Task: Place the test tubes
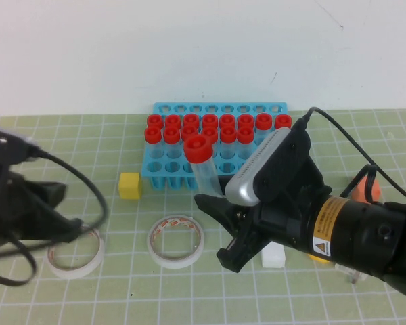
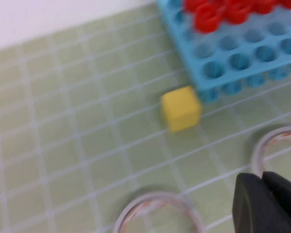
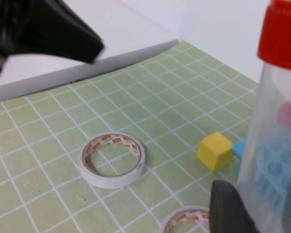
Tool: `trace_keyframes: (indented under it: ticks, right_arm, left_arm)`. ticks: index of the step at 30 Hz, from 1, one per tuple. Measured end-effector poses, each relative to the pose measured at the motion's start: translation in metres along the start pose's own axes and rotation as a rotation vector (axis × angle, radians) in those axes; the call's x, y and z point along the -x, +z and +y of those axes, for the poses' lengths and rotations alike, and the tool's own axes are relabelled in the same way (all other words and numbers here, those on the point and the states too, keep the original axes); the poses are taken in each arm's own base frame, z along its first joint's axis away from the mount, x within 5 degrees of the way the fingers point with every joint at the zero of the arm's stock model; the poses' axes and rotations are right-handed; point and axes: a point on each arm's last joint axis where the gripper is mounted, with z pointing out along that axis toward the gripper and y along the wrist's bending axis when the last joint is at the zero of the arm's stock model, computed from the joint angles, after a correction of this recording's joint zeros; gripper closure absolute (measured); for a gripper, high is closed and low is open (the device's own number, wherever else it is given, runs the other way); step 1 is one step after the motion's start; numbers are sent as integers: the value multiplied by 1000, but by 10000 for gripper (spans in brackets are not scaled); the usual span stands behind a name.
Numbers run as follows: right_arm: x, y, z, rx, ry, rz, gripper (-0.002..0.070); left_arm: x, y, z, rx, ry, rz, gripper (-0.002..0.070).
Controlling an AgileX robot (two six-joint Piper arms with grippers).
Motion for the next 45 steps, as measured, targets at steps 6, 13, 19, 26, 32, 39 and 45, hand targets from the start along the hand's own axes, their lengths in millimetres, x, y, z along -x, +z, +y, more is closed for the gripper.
trace_keyframes:
  ticks: [6, 13, 19, 26, 32, 39, 45]
  right_arm:
    - [1, 0, 0, 3, -14, -10, 441]
    - [2, 0, -2, -17, 26, -25, 441]
    - [5, 0, -2, -23, 42, -52, 441]
    - [5, 0, -4, -45, 69, -61, 441]
    - [6, 0, -1, -11, 80, -71, 441]
    - [13, -1, 6, 70, 68, -138, 441]
    - [10, 1, 8, 96, 94, -126, 441]
  left_arm:
    - [10, 0, -41, -105, 140, -97, 676]
    - [15, -5, -73, -211, -3, -160, 676]
    - [19, -18, -85, -289, -83, -171, 674]
    - [33, -54, -87, -376, -154, -262, 468]
    - [42, -61, -92, -444, -227, -250, 199]
    - [38, -47, -95, -449, -295, -193, 152]
    - [38, -44, -96, -452, -322, -182, 195]
